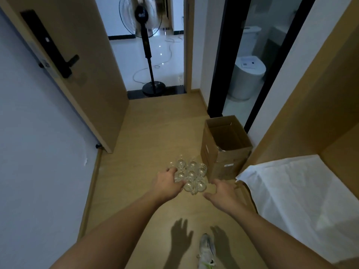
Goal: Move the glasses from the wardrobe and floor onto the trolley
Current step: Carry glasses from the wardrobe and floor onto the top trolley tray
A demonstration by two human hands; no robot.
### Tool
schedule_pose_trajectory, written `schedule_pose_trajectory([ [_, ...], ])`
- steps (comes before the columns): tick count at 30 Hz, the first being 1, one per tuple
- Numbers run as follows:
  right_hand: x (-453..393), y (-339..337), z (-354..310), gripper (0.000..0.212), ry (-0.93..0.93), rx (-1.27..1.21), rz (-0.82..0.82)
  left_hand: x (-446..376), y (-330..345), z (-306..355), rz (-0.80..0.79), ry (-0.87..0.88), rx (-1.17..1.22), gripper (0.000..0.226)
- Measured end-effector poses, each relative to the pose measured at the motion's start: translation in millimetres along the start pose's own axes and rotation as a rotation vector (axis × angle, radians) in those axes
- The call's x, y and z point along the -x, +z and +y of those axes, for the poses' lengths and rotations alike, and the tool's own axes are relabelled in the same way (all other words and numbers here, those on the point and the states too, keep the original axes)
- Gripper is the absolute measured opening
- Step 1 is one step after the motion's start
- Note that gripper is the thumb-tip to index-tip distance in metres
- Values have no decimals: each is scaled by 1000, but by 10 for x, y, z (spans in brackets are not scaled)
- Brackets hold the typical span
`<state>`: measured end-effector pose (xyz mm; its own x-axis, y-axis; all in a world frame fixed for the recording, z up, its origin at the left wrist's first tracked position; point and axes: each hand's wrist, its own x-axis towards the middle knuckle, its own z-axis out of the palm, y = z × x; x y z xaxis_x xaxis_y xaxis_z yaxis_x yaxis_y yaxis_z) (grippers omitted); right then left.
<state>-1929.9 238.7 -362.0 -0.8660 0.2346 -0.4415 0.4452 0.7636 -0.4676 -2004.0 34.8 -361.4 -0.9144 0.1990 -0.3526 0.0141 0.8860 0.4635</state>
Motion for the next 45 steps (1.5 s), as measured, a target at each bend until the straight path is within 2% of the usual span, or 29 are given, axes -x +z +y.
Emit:
schedule_pose_trajectory([
  [6,-891,-144,189,68,33,-12,-83,-810,70,368,-37,-44,12,63],
  [11,-1469,-58,361,61,61,-74,-131,-1346,327,514,-67,-96,33,63],
  [16,-1844,244,580,56,138,-109,-270,-1697,735,402,-134,-193,107,61],
  [23,-2319,822,822,56,225,-95,-335,-2151,1291,-25,-195,-287,145,59],
  [28,-2917,1481,1003,57,293,-166,-273,-2672,1872,-475,-209,-245,144,59],
  [36,-4008,2916,1623,56,399,-257,-187,-3509,3314,-1392,-223,7,98,54],
  [38,-4258,3271,1826,54,420,-273,-180,-3673,3753,-1601,-193,-3,147,53],
  [45,-5029,4297,2373,48,476,-427,-101,-4232,4989,-2085,-155,-161,245,30],
])
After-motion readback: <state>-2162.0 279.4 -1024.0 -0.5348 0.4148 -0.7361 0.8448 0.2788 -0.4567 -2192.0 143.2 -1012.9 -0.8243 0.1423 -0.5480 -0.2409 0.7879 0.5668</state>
